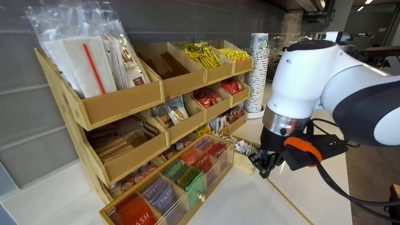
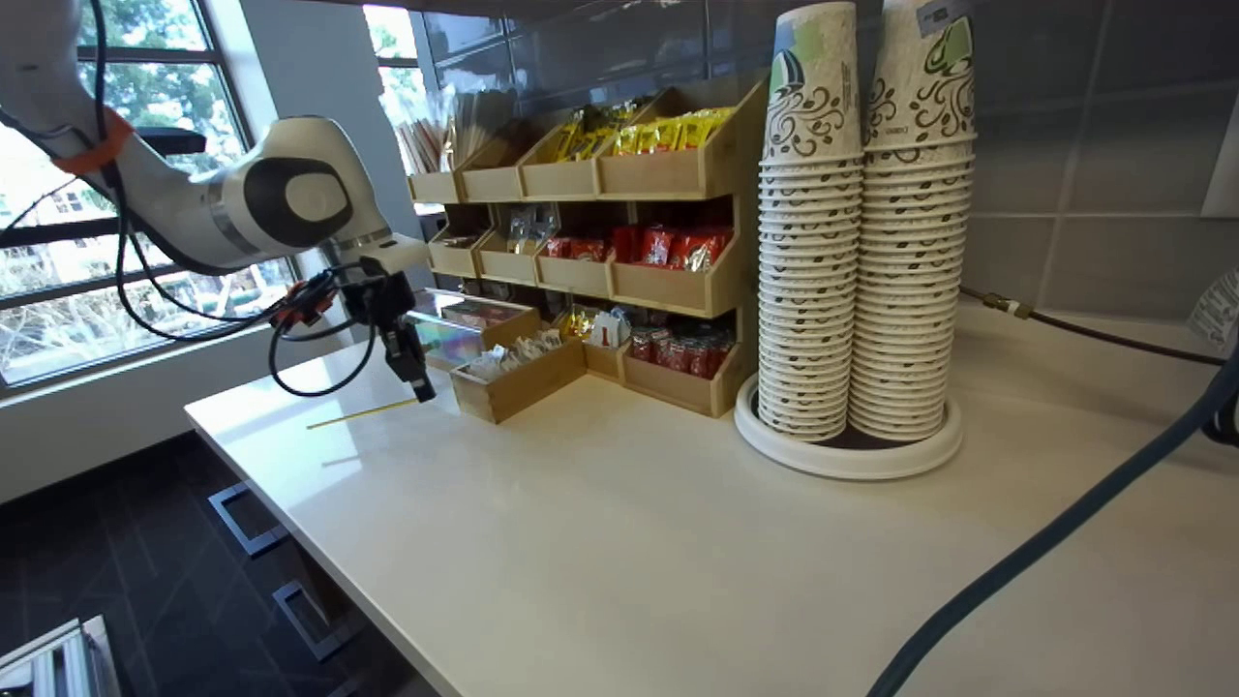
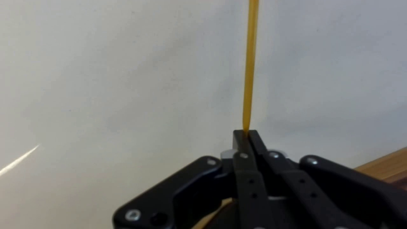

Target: Put the straw on the top second left rack

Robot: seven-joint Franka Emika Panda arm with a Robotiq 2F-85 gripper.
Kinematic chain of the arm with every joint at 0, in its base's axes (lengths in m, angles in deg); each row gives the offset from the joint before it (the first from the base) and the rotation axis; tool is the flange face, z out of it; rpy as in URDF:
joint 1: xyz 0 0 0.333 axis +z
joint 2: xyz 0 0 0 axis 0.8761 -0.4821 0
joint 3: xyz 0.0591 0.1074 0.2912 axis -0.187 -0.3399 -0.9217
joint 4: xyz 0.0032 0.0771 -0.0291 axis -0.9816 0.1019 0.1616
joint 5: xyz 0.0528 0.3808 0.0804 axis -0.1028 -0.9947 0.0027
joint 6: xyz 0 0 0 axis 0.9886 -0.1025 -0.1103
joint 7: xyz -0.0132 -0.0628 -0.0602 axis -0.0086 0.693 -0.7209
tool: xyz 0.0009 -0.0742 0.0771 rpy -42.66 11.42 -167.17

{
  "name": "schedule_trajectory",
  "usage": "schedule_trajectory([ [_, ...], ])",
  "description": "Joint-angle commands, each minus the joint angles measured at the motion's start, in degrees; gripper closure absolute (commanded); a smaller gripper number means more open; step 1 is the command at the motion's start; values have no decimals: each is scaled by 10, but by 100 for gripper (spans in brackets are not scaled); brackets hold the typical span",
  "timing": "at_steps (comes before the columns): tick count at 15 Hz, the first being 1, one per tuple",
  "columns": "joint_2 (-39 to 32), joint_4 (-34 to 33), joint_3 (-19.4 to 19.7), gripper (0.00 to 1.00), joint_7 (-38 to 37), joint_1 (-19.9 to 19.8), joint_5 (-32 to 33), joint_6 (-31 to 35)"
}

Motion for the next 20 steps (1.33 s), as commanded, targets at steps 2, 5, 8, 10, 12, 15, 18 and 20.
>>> schedule_trajectory([
  [2, 137, 61, -9, 99, 38, -8, -25, -36],
  [5, 211, 83, -14, 99, 58, -16, -32, -9],
  [8, 261, 88, -13, 99, 85, -16, -66, 45],
  [10, 290, 92, -13, 99, 100, -13, -98, 84],
  [12, 265, 68, -31, 99, 107, -31, -106, 66],
  [15, 274, 69, -40, 96, 114, -40, -113, 65],
  [18, 268, 70, -43, 99, 113, -43, -112, 65],
  [20, 270, 65, -40, 99, 111, -35, -134, 101],
])
